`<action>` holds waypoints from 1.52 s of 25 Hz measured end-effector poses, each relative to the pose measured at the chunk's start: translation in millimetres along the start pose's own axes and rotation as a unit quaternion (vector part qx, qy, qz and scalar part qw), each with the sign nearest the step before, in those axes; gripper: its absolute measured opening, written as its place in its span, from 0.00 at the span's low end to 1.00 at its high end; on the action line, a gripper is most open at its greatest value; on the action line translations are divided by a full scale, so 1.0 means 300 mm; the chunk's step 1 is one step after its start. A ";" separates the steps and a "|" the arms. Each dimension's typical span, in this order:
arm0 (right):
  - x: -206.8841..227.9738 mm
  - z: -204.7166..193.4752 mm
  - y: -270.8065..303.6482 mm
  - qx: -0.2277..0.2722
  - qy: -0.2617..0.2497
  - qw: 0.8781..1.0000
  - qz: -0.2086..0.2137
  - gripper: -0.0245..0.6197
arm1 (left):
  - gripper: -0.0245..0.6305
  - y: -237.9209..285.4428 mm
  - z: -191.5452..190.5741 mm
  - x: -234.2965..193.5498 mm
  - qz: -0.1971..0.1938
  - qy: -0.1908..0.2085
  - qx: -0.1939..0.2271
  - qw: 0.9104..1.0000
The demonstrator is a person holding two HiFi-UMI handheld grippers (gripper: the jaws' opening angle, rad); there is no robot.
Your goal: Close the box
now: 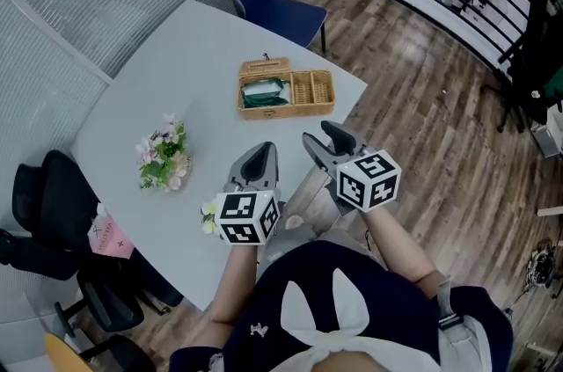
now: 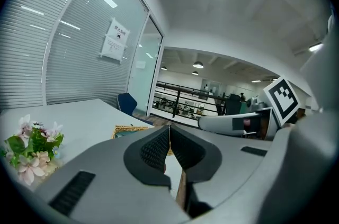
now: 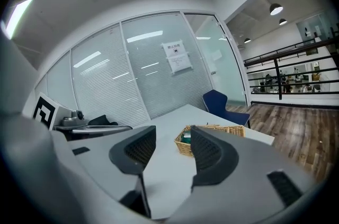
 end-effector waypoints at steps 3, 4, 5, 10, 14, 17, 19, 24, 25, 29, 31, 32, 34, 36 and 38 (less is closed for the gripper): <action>0.013 -0.010 0.013 -0.001 0.008 1.000 -0.010 0.34 | 0.07 0.016 0.000 -0.028 -0.008 0.001 -0.003 1.000; 0.019 -0.014 0.015 -0.001 0.010 1.000 -0.014 0.34 | 0.07 0.021 -0.002 -0.036 -0.010 0.002 -0.004 1.000; 0.025 -0.017 0.018 -0.001 0.014 1.000 -0.017 0.34 | 0.07 0.026 -0.003 -0.044 -0.011 0.002 -0.005 1.000; 0.059 -0.021 0.035 -0.006 0.020 0.999 -0.028 0.34 | 0.07 0.057 -0.012 -0.073 -0.015 -0.004 -0.010 1.000; 0.093 0.002 0.063 -0.007 0.022 0.999 -0.029 0.34 | 0.07 0.092 -0.007 -0.089 -0.015 -0.009 -0.012 1.000; 0.133 0.023 0.105 -0.011 0.026 0.999 -0.028 0.34 | 0.07 0.131 0.001 -0.108 -0.012 -0.010 -0.013 1.000; 0.159 0.028 0.136 -0.018 0.030 0.999 -0.026 0.34 | 0.07 0.157 0.004 -0.128 -0.004 -0.013 -0.015 1.000; 0.224 0.051 0.222 -0.032 0.030 0.999 -0.019 0.33 | 0.07 0.221 0.024 -0.174 0.013 -0.018 -0.014 1.000; 0.235 0.054 0.238 -0.035 0.032 0.999 -0.017 0.33 | 0.07 0.232 0.026 -0.185 0.018 -0.020 -0.014 1.000; 0.278 0.061 0.300 -0.049 0.036 0.998 -0.008 0.34 | 0.07 0.278 0.023 -0.219 0.032 -0.020 -0.019 0.999; 0.300 0.062 0.332 -0.056 0.041 0.998 -0.005 0.34 | 0.07 0.298 0.022 -0.235 0.039 -0.023 -0.020 0.999; 0.310 0.063 0.348 -0.060 0.043 0.997 -0.003 0.33 | 0.07 0.307 0.020 -0.244 0.042 -0.025 -0.021 0.999; 0.332 0.064 0.380 -0.070 0.046 0.996 -0.001 0.33 | 0.07 0.324 0.013 -0.259 0.049 -0.029 -0.025 0.998; 0.353 0.063 0.412 -0.082 0.049 0.995 0.001 0.34 | 0.07 0.337 0.004 -0.274 0.056 -0.035 -0.029 0.997; 0.375 0.062 0.447 -0.091 0.052 0.994 0.003 0.33 | 0.07 0.351 -0.007 -0.289 0.062 -0.040 -0.033 0.997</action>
Point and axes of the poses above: the fingertips, and each gripper's own axes: y forward along the fingers, x to its right, z out of its top, the point moved 6 cm from there along -y, backward along the fingers, and after that the axes turned 12 degrees about x, right-handed, at the moved point
